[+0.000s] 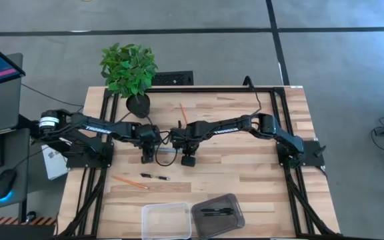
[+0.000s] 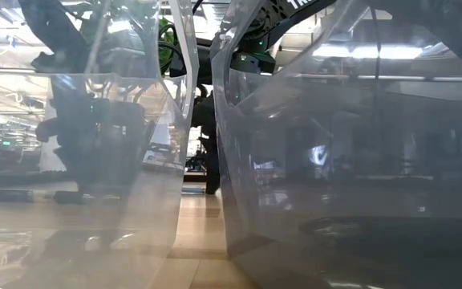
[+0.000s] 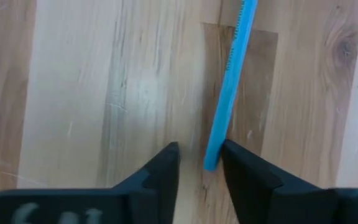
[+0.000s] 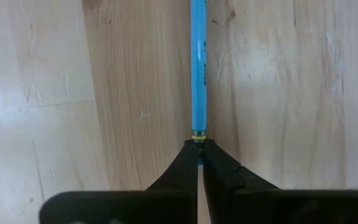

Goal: Sort pens & pencils
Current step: Put the light blue pencil into the transparent bin

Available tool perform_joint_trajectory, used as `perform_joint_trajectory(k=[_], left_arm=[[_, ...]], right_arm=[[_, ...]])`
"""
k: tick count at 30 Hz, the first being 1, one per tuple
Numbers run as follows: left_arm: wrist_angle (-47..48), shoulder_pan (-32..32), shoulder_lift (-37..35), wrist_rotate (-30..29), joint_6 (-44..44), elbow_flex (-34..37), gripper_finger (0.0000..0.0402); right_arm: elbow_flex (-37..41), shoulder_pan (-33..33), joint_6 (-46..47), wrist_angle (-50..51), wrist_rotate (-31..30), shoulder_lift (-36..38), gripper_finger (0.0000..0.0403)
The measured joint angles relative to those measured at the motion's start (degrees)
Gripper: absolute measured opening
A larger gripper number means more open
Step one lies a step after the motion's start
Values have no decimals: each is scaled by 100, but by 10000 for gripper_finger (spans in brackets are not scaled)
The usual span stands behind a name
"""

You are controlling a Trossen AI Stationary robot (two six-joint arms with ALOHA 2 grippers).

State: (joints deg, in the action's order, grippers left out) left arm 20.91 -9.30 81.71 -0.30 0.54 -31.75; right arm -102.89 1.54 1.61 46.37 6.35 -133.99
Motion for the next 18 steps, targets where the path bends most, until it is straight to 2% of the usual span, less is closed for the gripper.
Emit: perform_joint_trajectory(k=[9, 13, 18], left_arm=[[41, 1, 7, -33, 51, 2, 14], [35, 2, 7, -20, 251, 2, 10], [36, 2, 7, -16, 240, 2, 7]], right_arm=[[2, 2, 5, -11, -15, 0, 29], [4, 3, 2, -64, -16, 4, 31], [11, 2, -11, -101, -41, 8, 66]])
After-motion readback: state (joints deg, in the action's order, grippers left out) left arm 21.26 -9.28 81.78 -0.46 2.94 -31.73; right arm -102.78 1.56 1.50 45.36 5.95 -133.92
